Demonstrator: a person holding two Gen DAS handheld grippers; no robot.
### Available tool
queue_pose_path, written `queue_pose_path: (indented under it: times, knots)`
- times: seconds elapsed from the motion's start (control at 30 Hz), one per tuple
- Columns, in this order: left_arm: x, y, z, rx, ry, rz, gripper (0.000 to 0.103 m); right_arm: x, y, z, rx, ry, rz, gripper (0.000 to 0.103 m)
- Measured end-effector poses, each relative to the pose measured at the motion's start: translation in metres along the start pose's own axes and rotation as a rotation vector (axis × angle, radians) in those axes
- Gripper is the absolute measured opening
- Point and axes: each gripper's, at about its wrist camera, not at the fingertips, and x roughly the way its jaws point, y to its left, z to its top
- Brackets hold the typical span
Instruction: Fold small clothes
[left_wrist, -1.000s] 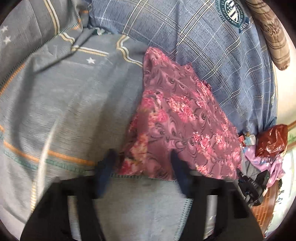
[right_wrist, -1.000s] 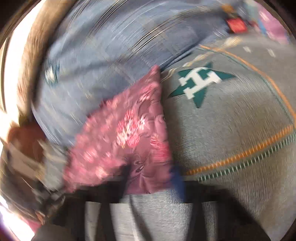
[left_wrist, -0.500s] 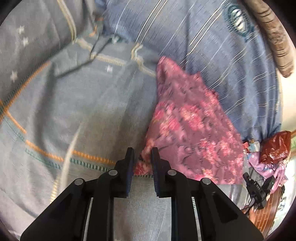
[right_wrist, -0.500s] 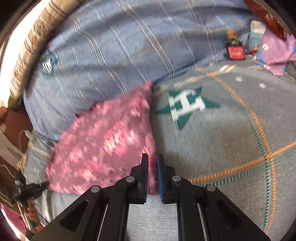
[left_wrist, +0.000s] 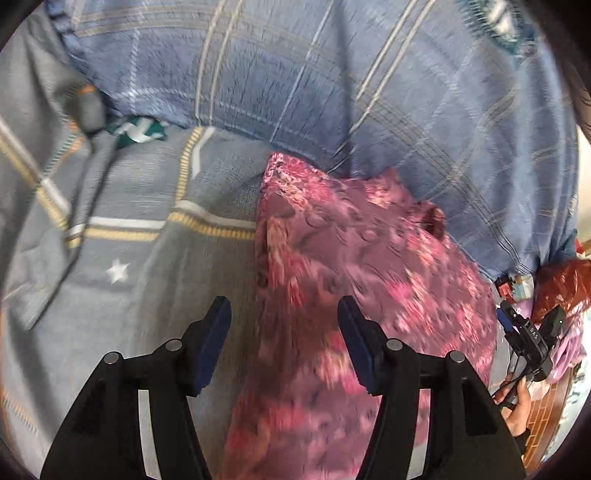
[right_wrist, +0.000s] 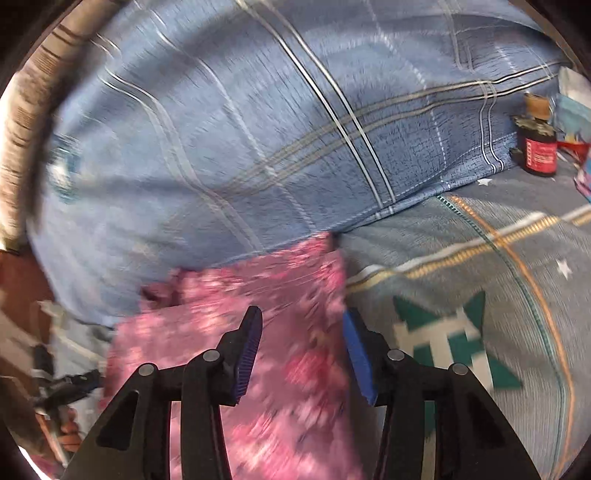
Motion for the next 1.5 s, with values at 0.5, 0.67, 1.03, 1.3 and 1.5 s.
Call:
queue_pose_path:
  times: [0.5,0.67,1.03,1.3,1.5]
  knots:
    - [0.016,-0.009,0.029,-0.011,-0.081,0.029,0.006,-0.002,0.016,0.037,-0.098,-0.131,0.074,0.005]
    - [0.028,0.013,0.031,-0.077,-0.078,0.081,0.005,0.043,-0.008,0.028,-0.042,-0.015,-0.034,0.005]
    - [-0.049,-0.049,-0.017,0.146,-0.237,0.056,0.071,-0.025,0.049,-0.004,-0.146,-0.130,0.095,0.043]
    - [0.016,-0.055,-0.051,0.135,-0.170,0.080,0.074,0.024,0.044,-0.058,-0.137,0.014,0.057,0.043]
    - [0.000,-0.059,-0.057,0.110,-0.163,0.059,0.074,0.012,0.075,-0.067,-0.233,-0.003,-0.060,0.045]
